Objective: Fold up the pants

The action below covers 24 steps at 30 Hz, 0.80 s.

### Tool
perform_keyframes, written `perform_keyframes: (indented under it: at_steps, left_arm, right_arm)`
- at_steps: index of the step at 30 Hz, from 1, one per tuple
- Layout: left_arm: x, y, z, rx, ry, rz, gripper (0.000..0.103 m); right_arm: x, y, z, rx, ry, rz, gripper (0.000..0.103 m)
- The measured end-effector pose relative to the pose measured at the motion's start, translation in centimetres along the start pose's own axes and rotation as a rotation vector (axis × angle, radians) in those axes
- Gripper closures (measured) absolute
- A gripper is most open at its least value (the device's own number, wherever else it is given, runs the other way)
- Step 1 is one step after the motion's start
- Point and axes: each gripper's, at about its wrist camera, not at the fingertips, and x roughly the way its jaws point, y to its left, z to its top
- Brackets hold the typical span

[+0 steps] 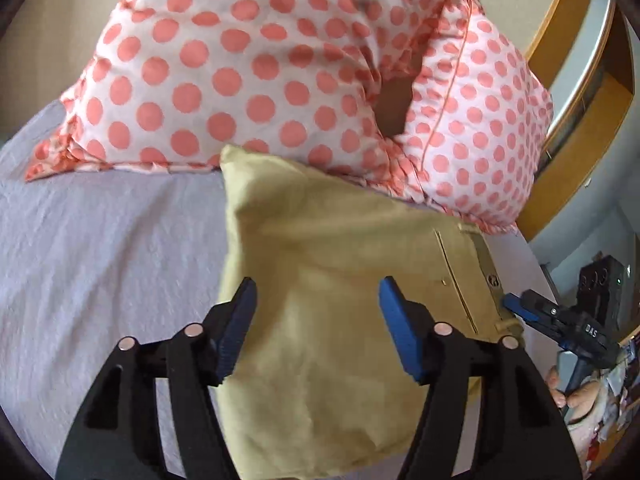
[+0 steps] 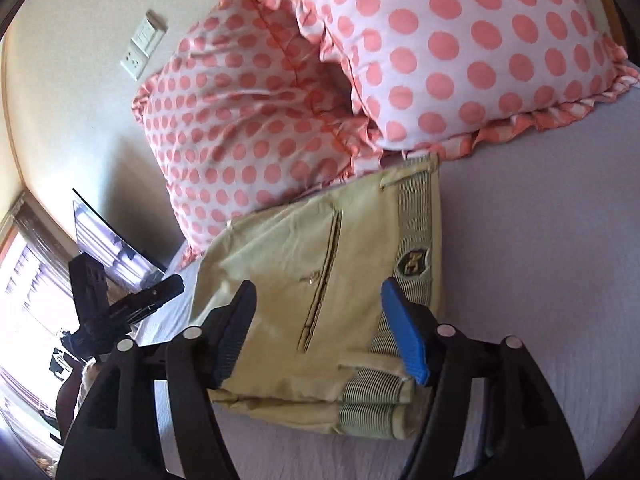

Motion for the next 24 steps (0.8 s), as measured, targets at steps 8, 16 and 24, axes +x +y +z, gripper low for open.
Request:
perform_keyframes:
  at_steps: [8, 16, 24]
  left_arm:
    - [-1.1, -2.5, -5.0, 0.065, 0.034, 0.129, 0.021]
    - [-6.3, -3.1, -15.5, 0.08, -0.015, 0.282, 0.005]
    - [-6.7, -4.4, -18.9, 0.156, -0.098, 0.394, 0.002]
  right_arm:
    - [-4.1, 3.0, -5.1, -0.074, -0.106, -0.24, 0.001]
    - [-4.5, 6.8, -15.5, -0.247, -0.15, -0.371, 0.001]
    - [-2.9, 8.3, -18.5, -0.325, -0.175, -0.471, 0.001]
